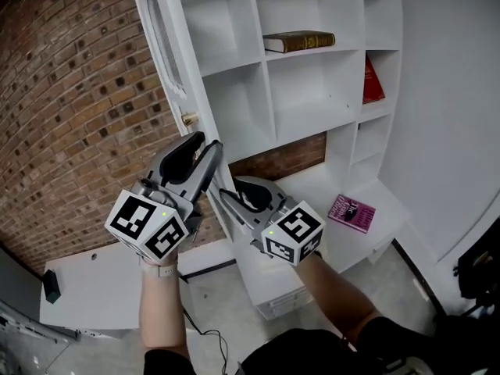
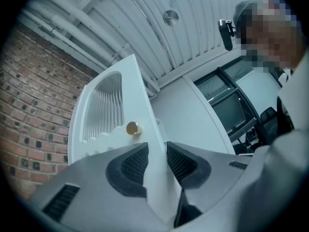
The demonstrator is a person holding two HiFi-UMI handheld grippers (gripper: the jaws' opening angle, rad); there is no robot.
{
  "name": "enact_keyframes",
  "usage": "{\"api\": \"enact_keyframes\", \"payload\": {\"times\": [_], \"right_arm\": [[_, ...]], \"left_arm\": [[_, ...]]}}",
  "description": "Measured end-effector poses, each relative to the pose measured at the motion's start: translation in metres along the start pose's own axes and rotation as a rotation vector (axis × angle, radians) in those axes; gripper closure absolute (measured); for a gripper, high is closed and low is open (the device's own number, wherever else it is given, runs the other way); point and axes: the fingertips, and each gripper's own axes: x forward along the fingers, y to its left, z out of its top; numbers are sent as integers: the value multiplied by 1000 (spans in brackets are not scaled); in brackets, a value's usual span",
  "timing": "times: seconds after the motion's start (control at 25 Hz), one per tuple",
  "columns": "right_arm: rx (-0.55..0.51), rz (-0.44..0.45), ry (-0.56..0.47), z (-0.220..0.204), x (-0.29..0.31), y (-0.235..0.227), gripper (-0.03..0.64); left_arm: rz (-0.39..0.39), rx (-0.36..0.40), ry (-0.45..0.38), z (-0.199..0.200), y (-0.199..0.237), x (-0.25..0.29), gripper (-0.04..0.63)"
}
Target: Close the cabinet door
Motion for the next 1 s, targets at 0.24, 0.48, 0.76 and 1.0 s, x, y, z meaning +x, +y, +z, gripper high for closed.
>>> {"api": "enact_keyframes", "payload": {"times": [0.24,0.48,0.76,1.0], "right_arm": [[-7,-57,3,1,-16,-32,518],[-10,-83,-10,1,-23,-57,528],[-8,-120,-27,0,-28,-79,534],[13,-123,-46,0,-32,-101,534]], "left_arm": [[-88,-15,-37,-8,-9,30,476],[-153,-33,-67,-14,-8,51,495],[-177,-46,-78,-20,-3,72,549],[-191,-44,-81,-26,-4,92,549]]}}
